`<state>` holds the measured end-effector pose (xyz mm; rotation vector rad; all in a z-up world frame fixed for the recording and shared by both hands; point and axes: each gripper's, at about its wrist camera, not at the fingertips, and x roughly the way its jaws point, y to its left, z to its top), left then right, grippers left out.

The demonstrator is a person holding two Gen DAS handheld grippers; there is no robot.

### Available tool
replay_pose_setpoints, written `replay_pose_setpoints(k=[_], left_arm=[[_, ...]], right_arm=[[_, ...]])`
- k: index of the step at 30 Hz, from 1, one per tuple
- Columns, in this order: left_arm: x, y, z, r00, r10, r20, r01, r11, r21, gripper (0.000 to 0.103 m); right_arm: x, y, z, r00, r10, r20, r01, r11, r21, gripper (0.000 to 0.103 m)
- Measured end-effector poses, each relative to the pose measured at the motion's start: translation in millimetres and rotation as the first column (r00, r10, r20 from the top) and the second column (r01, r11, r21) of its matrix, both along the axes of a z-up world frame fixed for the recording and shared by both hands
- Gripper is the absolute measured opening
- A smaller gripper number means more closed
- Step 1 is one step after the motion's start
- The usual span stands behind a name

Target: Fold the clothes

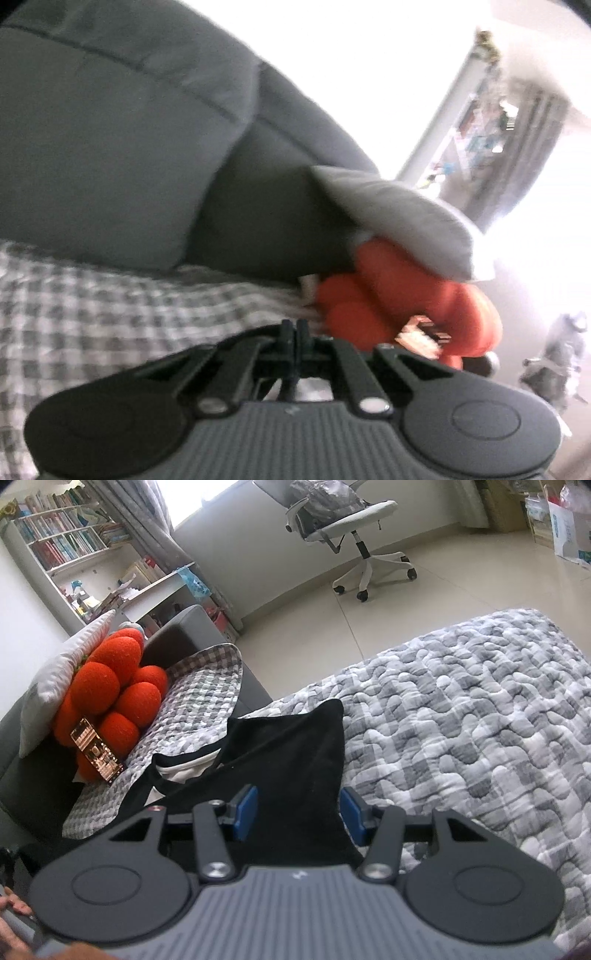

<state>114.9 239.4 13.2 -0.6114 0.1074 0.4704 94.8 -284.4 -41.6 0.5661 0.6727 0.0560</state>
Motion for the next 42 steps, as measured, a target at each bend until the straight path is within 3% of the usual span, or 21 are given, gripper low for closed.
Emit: replay_pose_setpoints(k=[6, 14, 22, 27, 31, 34, 42], left_arm=[[-4, -38, 30, 0.988, -0.140, 0.071, 0.138, 0.990, 0.033, 0.001], [-12, -100, 55, 0.940, -0.323, 0.105, 0.315, 0.945, 0.093, 0.001], [-23, -162, 50, 0.865, -0.500, 0.045, 0.489, 0.859, 0.151, 0.000], [-26, -202, 29, 0.799, -0.599, -0.056, 0.599, 0.783, 0.169, 0.000], [-20, -220, 9, 0.754, -0.635, -0.168, 0.656, 0.739, 0.155, 0.000], [-15, -224, 0, 0.742, -0.626, -0.241, 0.665, 0.734, 0.140, 0.000], [-6, -205, -6, 0.748, -0.561, -0.355, 0.628, 0.772, 0.101, 0.010]], right_arm=[[-2, 1, 3, 1.000, 0.000, 0.010, 0.000, 1.000, 0.010, 0.054], [-4, -1, 6, 1.000, -0.001, 0.021, 0.000, 1.000, 0.026, 0.054], [-5, -2, 9, 1.000, -0.001, 0.029, 0.000, 0.999, 0.038, 0.054], [-6, 0, 9, 0.999, 0.005, 0.031, -0.007, 0.999, 0.040, 0.054], [-6, 1, 10, 0.999, 0.011, 0.035, -0.012, 0.999, 0.041, 0.054], [-6, 0, 10, 0.999, 0.012, 0.035, -0.014, 0.999, 0.042, 0.054], [-4, 4, 10, 0.999, 0.024, 0.031, -0.025, 0.999, 0.034, 0.059]])
